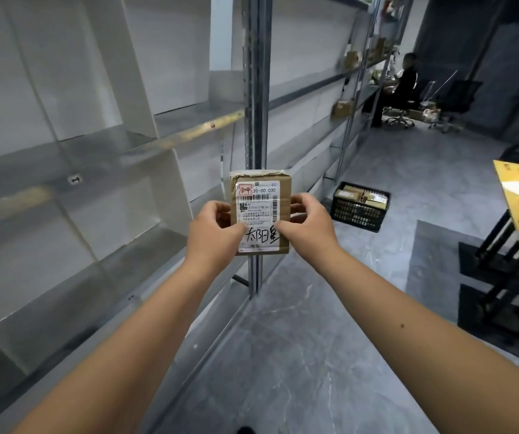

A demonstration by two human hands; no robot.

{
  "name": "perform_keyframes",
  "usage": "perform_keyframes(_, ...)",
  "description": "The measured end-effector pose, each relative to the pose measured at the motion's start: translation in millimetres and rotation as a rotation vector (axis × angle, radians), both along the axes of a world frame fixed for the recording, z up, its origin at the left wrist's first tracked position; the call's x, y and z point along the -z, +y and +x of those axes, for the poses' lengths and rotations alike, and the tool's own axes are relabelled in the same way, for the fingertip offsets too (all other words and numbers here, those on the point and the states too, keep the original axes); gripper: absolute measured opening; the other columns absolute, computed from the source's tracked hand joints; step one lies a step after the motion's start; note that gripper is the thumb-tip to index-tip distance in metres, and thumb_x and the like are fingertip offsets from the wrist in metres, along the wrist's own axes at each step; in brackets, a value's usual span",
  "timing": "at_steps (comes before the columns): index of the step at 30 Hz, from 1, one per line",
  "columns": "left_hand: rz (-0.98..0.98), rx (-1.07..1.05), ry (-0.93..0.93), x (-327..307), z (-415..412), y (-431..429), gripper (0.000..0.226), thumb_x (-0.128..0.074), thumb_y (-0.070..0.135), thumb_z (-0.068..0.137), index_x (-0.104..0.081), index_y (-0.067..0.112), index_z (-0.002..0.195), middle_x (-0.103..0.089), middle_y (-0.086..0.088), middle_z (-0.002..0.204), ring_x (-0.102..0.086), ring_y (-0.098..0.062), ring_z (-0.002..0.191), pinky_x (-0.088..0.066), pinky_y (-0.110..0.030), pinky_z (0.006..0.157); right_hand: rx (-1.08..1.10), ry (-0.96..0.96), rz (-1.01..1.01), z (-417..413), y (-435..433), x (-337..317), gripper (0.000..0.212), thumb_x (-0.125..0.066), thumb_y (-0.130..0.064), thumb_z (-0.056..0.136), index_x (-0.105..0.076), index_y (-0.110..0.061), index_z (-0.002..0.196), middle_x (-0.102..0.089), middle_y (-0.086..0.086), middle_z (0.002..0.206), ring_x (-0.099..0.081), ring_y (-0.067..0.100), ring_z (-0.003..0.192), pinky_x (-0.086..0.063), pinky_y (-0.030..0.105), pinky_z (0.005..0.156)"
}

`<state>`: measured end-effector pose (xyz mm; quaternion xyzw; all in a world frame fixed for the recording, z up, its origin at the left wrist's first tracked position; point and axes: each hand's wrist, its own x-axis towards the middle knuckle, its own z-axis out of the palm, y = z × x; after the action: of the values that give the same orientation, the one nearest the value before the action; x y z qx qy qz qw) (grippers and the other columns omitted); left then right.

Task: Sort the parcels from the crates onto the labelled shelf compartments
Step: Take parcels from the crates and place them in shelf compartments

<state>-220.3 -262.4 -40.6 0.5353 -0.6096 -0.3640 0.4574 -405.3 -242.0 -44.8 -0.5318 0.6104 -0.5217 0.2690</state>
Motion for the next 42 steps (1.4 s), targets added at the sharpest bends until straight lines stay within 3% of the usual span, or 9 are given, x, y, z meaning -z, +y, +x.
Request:
perform_keyframes(4, 0.040, -0.003, -0.009, 18, -14, -83, 0.026, -0.073, 0.013, 0.086, -0.062, 0.020, 0.108, -0.075, 0.007, 0.099, -0.073, -0.013, 0.093, -0.063, -0.039, 0.078, 0.011, 0.003, 0.030, -13, -81, 15, 0.034, -0.077, -0.012, 0.081, -0.066, -0.024, 0.110, -0.074, -0.008, 0.102, -0.072, 0.007, 0.090, -0.064, 0.028, 0.073)
perform_keyframes(9, 0.082, -0.034, -0.031, 32, -20, -167, 0.036, -0.073, 0.029, 0.072, -0.063, 0.028, 0.107, -0.075, 0.009, 0.101, -0.073, -0.012, 0.095, -0.063, -0.047, 0.085, 0.000, -0.004, 0.071, -18, -169, 34, 0.040, -0.079, -0.012, 0.079, -0.064, -0.023, 0.114, -0.073, -0.011, 0.100, -0.070, 0.004, 0.091, -0.061, 0.024, 0.075)
perform_keyframes(15, 0.047, -0.155, -0.012, 51, -27, -240, 0.031, -0.079, 0.018, 0.076, -0.066, 0.028, 0.103, -0.076, 0.010, 0.100, -0.073, -0.010, 0.096, -0.061, -0.045, 0.092, -0.083, 0.018, 0.103, -26, -256, 46, 0.039, -0.078, -0.013, 0.080, -0.064, -0.024, 0.116, -0.074, -0.014, 0.100, -0.070, 0.000, 0.091, -0.062, 0.025, 0.078)
perform_keyframes(20, 0.059, -0.275, -0.005, 72, -34, -281, 0.025, -0.079, 0.018, 0.081, -0.063, 0.032, 0.094, -0.075, 0.012, 0.100, -0.072, -0.009, 0.096, -0.063, -0.046, 0.088, -0.207, 0.023, 0.137, -33, -320, 61, 0.042, -0.078, -0.010, 0.080, -0.064, -0.022, 0.118, -0.075, -0.011, 0.102, -0.071, 0.002, 0.091, -0.062, 0.024, 0.075)
perform_keyframes(24, 0.080, -0.416, 0.030, 88, -45, -304, 0.026, -0.078, 0.018, 0.083, -0.062, 0.037, 0.091, -0.074, 0.014, 0.100, -0.072, -0.010, 0.098, -0.063, -0.047, 0.088, -0.354, 0.038, 0.168, -38, -375, 77, 0.043, -0.079, -0.011, 0.079, -0.064, -0.023, 0.118, -0.075, -0.011, 0.103, -0.073, 0.006, 0.094, -0.065, 0.035, 0.083)
perform_keyframes(29, 0.068, -0.638, -0.018, 105, -75, -325, 0.032, -0.079, 0.010, 0.084, -0.062, 0.034, 0.097, -0.070, 0.018, 0.097, -0.071, -0.010, 0.098, -0.059, -0.036, 0.094, -0.585, 0.057, 0.186, -53, -430, 98, 0.046, -0.083, -0.014, 0.080, -0.062, -0.023, 0.120, -0.072, -0.012, 0.107, -0.070, 0.005, 0.098, -0.062, 0.031, 0.087)
perform_keyframes(34, 0.129, -0.820, -0.032, 115, -112, -341, 0.029, -0.079, 0.010, 0.084, -0.063, 0.028, 0.102, -0.071, 0.012, 0.101, -0.069, -0.011, 0.100, -0.058, -0.032, 0.091, -0.754, 0.085, 0.197, -72, -468, 111, 0.046, -0.085, -0.015, 0.081, -0.057, -0.028, 0.116, -0.068, -0.016, 0.105, -0.065, -0.003, 0.098, -0.054, 0.018, 0.082)
perform_keyframes(38, 0.128, -0.930, -0.030, 123, -132, -347, 0.037, -0.079, 0.006, 0.085, -0.058, 0.036, 0.093, -0.065, 0.025, 0.094, -0.065, 0.004, 0.092, -0.051, -0.008, 0.079, -0.852, 0.096, 0.197, -76, -488, 124, 0.047, -0.085, -0.009, 0.081, -0.056, -0.026, 0.114, -0.066, -0.016, 0.103, -0.062, -0.008, 0.095, -0.048, 0.002, 0.070)
perform_keyframes(42, 0.138, -1.005, 0.010, 139, -129, -354, 0.029, -0.073, -0.002, 0.084, -0.063, 0.019, 0.101, -0.065, 0.021, 0.092, -0.061, 0.010, 0.088, -0.044, 0.002, 0.067, -0.878, 0.054, 0.225, -62, -499, 148, 0.045, -0.080, 0.001, 0.082, -0.057, -0.023, 0.112, -0.065, -0.019, 0.100, -0.061, -0.010, 0.094, -0.050, 0.003, 0.070)
